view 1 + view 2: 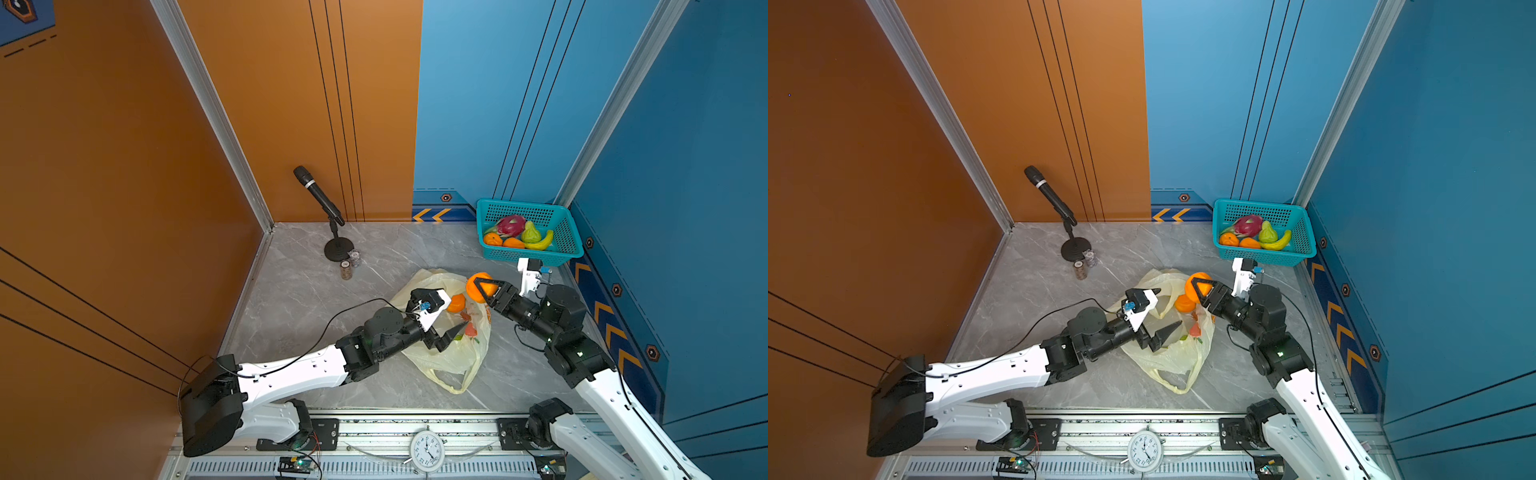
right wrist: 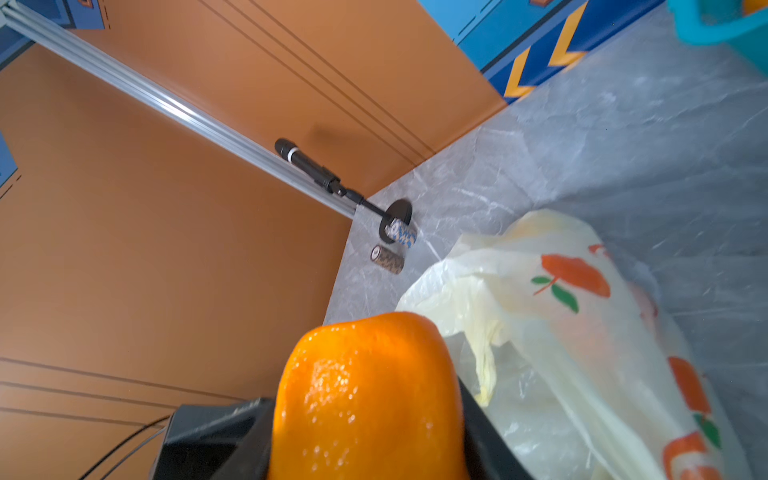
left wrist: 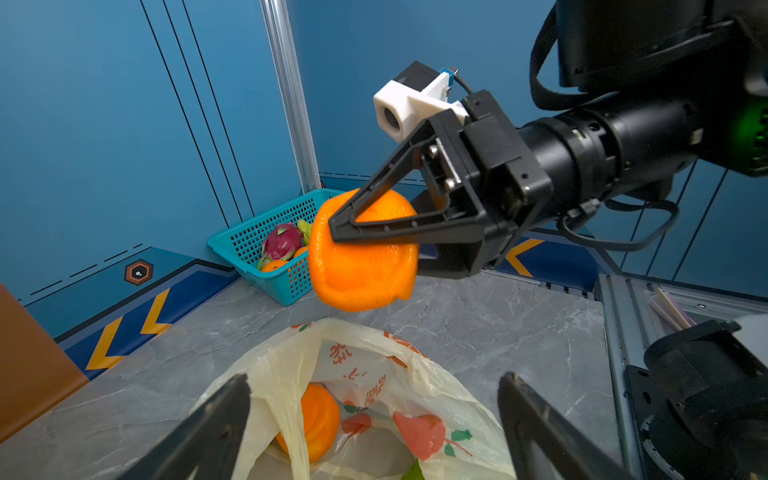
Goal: Untie the knot of the plastic bag and take out the fruit
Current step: 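Carry the orange to the teal basket with the right gripper and release it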
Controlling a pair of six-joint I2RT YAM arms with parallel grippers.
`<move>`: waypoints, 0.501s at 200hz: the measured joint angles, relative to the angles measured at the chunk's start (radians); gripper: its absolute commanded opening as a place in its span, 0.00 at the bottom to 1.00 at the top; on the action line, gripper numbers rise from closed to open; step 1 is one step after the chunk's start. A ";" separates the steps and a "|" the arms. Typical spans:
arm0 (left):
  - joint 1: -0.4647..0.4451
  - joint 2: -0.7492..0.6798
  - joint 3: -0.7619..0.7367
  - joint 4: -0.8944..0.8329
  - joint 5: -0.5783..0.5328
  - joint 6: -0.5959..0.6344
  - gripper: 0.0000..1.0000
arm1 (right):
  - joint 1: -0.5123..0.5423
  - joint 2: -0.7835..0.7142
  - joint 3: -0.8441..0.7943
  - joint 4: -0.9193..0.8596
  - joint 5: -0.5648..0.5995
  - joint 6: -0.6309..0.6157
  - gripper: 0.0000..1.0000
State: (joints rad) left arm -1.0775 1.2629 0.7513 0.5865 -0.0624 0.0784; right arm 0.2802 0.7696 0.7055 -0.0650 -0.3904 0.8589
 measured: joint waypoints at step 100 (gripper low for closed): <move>-0.003 -0.031 -0.002 -0.118 -0.044 0.001 0.97 | -0.274 0.402 0.336 -0.021 0.049 -0.173 0.39</move>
State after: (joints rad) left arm -1.0801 1.2316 0.7498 0.4686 -0.1062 0.0792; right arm 0.0063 1.1713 1.0412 -0.0864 -0.3412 0.6857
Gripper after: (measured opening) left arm 0.967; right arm 0.480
